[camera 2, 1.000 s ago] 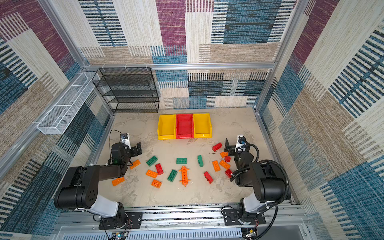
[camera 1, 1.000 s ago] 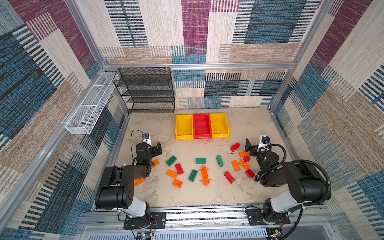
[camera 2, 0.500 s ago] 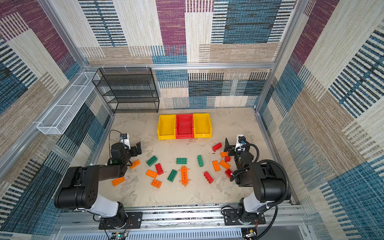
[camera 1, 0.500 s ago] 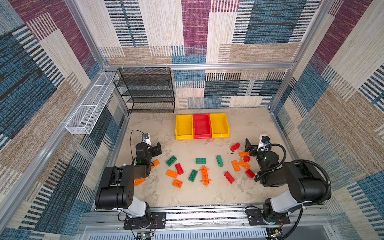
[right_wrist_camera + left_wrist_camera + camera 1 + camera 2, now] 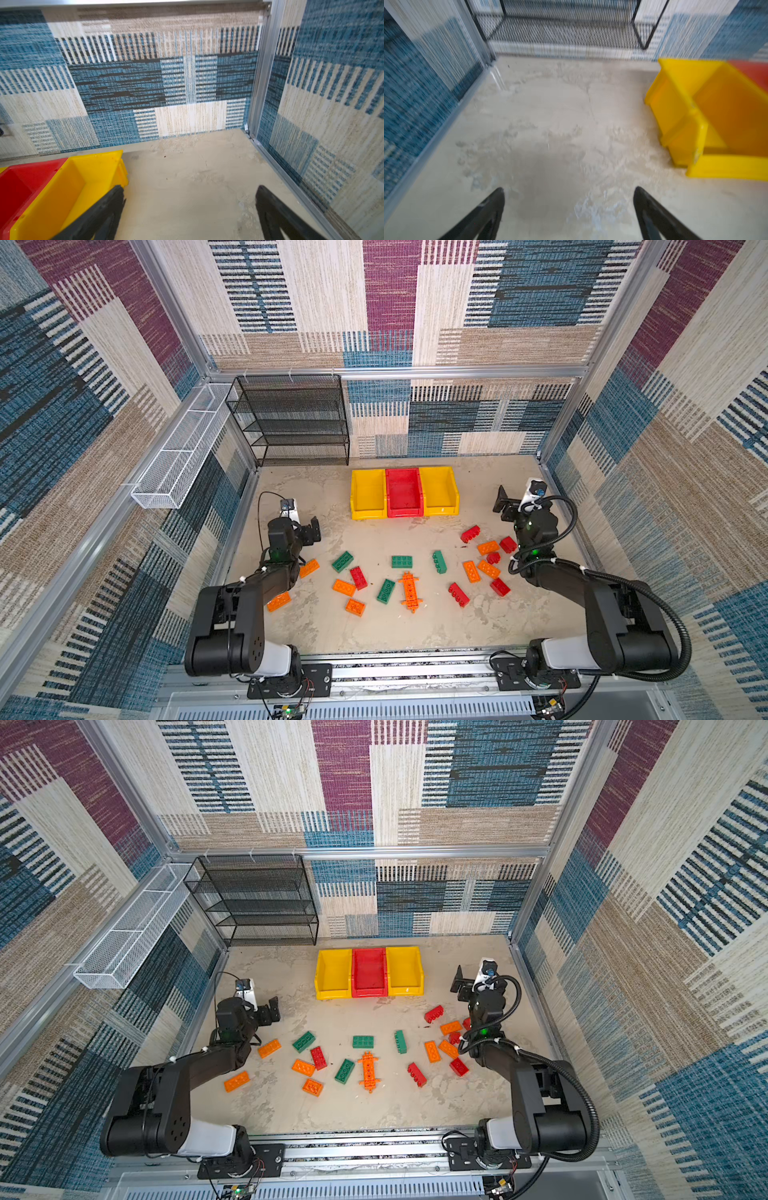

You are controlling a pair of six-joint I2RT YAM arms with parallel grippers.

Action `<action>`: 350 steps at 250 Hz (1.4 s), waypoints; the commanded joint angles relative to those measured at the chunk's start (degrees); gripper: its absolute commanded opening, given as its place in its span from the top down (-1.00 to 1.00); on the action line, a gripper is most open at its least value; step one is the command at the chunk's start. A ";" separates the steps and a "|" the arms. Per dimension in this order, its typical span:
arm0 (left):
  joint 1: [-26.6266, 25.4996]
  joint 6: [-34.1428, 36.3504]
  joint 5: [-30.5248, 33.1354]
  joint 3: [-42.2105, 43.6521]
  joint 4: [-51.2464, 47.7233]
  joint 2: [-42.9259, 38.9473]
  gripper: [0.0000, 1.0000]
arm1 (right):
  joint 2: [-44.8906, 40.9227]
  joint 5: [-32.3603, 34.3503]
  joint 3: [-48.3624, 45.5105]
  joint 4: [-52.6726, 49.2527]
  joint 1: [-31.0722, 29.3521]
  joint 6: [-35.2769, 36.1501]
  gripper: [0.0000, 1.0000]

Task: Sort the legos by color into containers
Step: 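Reach the right gripper to a red brick while the left arm extends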

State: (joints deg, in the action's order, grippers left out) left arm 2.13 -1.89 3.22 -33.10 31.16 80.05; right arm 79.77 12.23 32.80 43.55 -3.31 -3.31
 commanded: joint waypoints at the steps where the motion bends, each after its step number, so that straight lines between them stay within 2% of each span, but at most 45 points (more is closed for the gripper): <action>1: -0.35 -5.05 2.69 -2.31 -10.88 -3.34 -0.94 | 0.28 4.75 6.70 -18.92 -2.35 -8.48 -0.99; 35: -2.76 -11.62 -3.42 -2.25 -12.89 -8.76 -0.98 | 5.39 8.96 17.97 -35.58 -6.62 -12.42 -0.99; 54: -6.62 -12.79 -2.82 -1.89 -14.31 -11.77 -0.98 | 9.43 12.36 24.14 -45.63 -8.23 -14.34 -0.99; 87: -15.40 -12.90 -0.36 -0.29 -17.58 -16.71 -0.98 | 13.67 9.27 29.44 -55.89 -9.97 -13.73 -0.99; 104: -19.83 -14.53 -1.60 1.37 -17.99 -18.67 -0.98 | 14.28 8.07 30.03 -58.87 -10.70 -14.33 -0.99; 119: -23.78 -15.74 -3.20 3.24 -17.11 -20.32 -0.98 | 13.72 5.69 29.29 -59.87 -10.90 -15.16 -0.99; 140: -29.49 -17.56 -1.65 5.64 -15.46 -22.29 -0.99 | 11.99 2.49 27.43 -59.79 -11.18 -17.78 -1.00; 153: -32.63 -17.89 -0.72 6.36 -14.91 -22.84 -0.98 | 10.98 0.20 26.07 -59.14 -11.49 -18.90 -0.90; 211: -43.64 -13.82 7.08 1.50 -19.89 -18.73 -0.99 | 11.18 -1.57 24.92 -62.01 -12.86 -22.46 -0.83; 268: -48.38 -11.22 9.15 -1.35 -17.70 -11.54 -0.99 | 12.03 -1.42 23.95 -64.32 -12.95 -23.39 -0.73; 327: -51.34 -10.17 8.74 -4.34 -14.82 -4.66 -0.98 | 14.01 -5.70 23.40 -63.05 -12.95 -24.63 -0.69; 350: -52.49 -8.26 8.64 -6.30 -16.44 -3.26 -0.98 | 15.54 -6.53 24.40 -63.18 -12.95 -25.09 -0.60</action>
State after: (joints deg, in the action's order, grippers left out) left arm -49.32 -13.54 11.73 -37.04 13.96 75.40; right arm 93.73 7.49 55.99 -20.43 -16.16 -26.76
